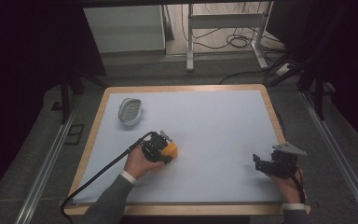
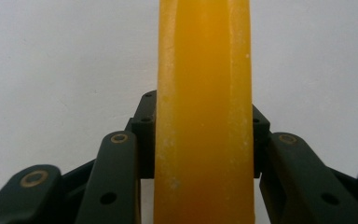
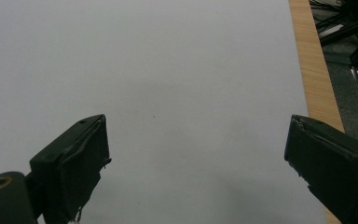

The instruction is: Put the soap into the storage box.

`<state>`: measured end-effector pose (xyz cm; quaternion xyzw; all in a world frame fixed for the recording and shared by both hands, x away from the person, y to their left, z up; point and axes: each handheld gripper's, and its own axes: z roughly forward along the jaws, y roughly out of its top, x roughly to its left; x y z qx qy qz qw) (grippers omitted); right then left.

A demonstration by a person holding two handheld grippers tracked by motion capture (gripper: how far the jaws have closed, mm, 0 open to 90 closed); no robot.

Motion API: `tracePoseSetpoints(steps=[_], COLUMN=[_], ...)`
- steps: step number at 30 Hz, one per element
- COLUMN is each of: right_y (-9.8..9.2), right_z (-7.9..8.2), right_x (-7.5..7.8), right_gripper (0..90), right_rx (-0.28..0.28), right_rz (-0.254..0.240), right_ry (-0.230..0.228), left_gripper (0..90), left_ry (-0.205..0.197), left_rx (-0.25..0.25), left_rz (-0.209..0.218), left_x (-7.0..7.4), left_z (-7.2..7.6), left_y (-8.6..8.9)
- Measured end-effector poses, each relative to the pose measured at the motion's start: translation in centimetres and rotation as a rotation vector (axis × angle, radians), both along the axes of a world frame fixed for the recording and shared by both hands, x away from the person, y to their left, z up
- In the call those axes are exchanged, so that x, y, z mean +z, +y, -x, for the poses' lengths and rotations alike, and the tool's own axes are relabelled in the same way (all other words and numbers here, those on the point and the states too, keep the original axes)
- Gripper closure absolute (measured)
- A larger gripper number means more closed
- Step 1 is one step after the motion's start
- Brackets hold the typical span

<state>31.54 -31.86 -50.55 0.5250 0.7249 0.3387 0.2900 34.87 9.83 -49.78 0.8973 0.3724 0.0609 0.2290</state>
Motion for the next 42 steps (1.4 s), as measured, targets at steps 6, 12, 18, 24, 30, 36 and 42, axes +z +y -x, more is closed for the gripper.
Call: tracePoseSetpoints(steps=[6, 12, 18, 24, 30, 36, 42], right_y=[-0.1, -0.1, -0.2, -0.1, -0.2, -0.2, -0.2], right_z=[0.0, 0.0, 0.1, 0.0, 0.0, 0.0, 0.0], right_x=[0.1, 0.1, 0.1, 0.1, 0.0, 0.0, 0.0], right_gripper=[6.6, 6.6, 6.6, 6.6, 6.6, 6.6, 6.6], right_rx=[-0.001, -0.003, -0.005, -0.005, -0.006, -0.006, -0.009], right_rz=[0.003, 0.002, 0.002, 0.004, 0.004, 0.006, 0.005], right_ry=[-0.001, -0.003, -0.005, -0.004, 0.0, 0.0, 0.001], left_gripper=[61.4, 61.4, 61.4, 61.4, 61.4, 61.4, 61.4], left_ry=[-0.012, -0.014, -0.023, -0.062, -0.056, -0.056, -0.073], left_rx=[0.002, 0.01, 0.015, 0.031, 0.027, 0.037, 0.061], left_rz=[0.027, 0.057, 0.084, 0.104, 0.12, 0.118, 0.133], left_x=[0.1, 0.9, 2.0, 2.7, 3.2, 3.4, 4.0], left_z=[0.2, 0.1, 0.1, 0.2, 0.1, -0.3, -0.6], left_y=[0.4, 1.1, 1.9, 2.4, 3.0, 3.5, 4.2])
